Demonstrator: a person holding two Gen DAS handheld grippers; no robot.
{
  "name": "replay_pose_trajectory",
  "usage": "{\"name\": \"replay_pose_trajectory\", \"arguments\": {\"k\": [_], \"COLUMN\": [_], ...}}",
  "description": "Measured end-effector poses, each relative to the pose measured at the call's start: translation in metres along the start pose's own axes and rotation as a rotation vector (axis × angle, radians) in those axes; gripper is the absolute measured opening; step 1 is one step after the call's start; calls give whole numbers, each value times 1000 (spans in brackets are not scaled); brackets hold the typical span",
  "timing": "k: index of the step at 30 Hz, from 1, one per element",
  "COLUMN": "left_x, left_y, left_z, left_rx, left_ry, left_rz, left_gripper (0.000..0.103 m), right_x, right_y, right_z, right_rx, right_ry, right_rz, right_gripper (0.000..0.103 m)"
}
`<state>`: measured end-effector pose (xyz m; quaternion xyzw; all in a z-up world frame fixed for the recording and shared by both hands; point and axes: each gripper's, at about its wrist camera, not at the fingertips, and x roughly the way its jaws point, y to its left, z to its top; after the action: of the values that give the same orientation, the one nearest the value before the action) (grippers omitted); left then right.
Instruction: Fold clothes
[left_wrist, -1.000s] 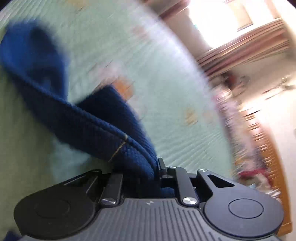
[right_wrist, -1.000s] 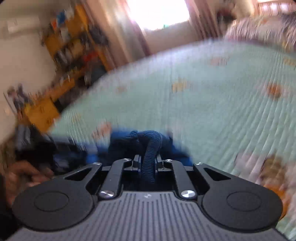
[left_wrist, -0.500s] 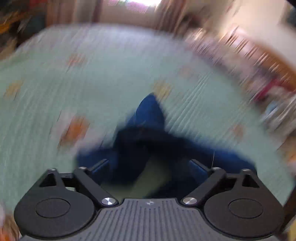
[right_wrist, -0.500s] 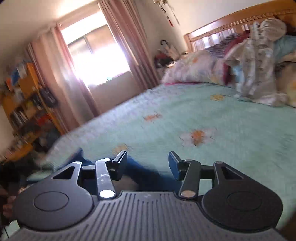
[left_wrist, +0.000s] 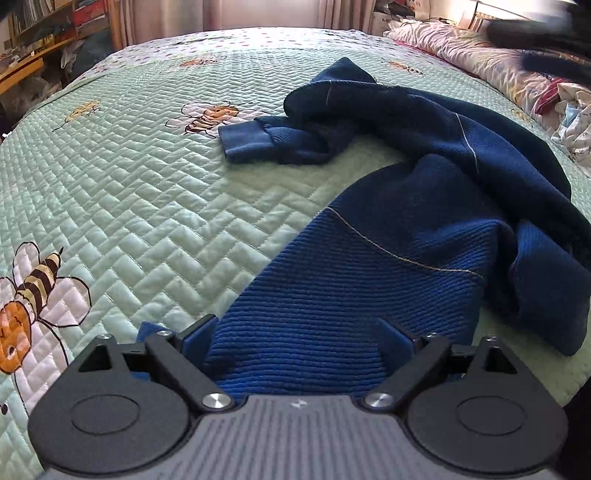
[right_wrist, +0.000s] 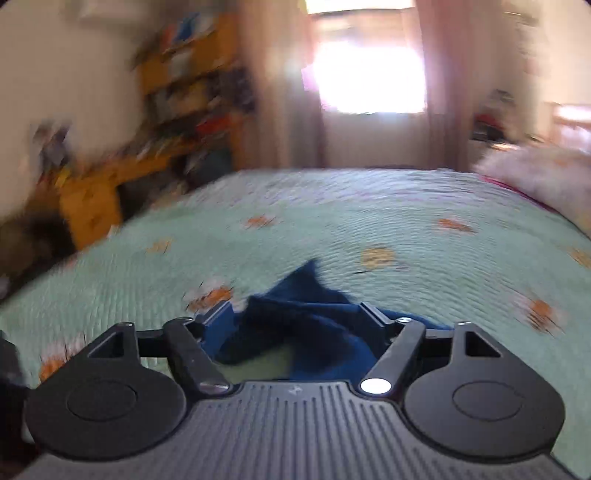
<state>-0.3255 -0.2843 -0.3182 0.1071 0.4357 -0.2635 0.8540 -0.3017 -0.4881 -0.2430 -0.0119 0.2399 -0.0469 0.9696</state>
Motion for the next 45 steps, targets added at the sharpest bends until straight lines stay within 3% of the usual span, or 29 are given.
{"name": "replay_pose_trajectory", "arguments": {"k": [4,7,8,9,10,11,16,18,20,22,26,31,33,36,40,44,45], "left_x": [11,13,13,12,12,11,6,3,-1,-6,-21,-41,-47,-46,-29,19,34], "left_y": [-6,-10,-10,-9,-7,-6,-4,-4,-4,-4,-13,-30,-36,-43,-61,-91,-98], "left_z": [-2,-5,-6,-7,-7,-8,-10,-10,-10,-9,-8,-6,-3,11,52,103,114], "left_rx": [31,52,55,55,54,53,51,28,1,-23,-40,12,50,112,209,324,343], "left_ry": [-11,-23,-27,-31,-33,-37,-56,-61,-67,-72,-90,-101,-114,-132,-146,-120,-90], "left_rz": [15,23,21,16,9,0,-8,-10,-15,-22,-52,-67,-53,-21,-56,-58,-61], "left_gripper": [99,101,101,101,101,101,97,96,95,94,94,94,94,94,95,96,96], "right_x": [82,150,168,186,195,191,78,18,-38,-83,-140,-121,-105,-91,-85,-60,-56], "right_y": [50,65,61,56,38,8,-178,-238,-272,-279,-240,-175,-152,-134,-147,-160,-165], "right_z": [26,25,25,25,27,36,38,9,-28,-61,-111,-130,-120,-107,-101,-115,-122], "right_rx": [-251,-439,-446,-454,-377,-223,495,697,827,862,804,720,633,572,667,765,789], "right_ry": [101,218,266,314,341,321,54,-26,-45,-41,-65,-13,17,34,18,95,79], "right_rz": [29,-59,-78,-98,-102,-106,-316,-465,-544,-543,-470,-199,-140,-120,-142,-158,-136], "right_gripper": [78,78,69,20,10,10,10,11,15,16,32,45,55,63,72,71,55]}}
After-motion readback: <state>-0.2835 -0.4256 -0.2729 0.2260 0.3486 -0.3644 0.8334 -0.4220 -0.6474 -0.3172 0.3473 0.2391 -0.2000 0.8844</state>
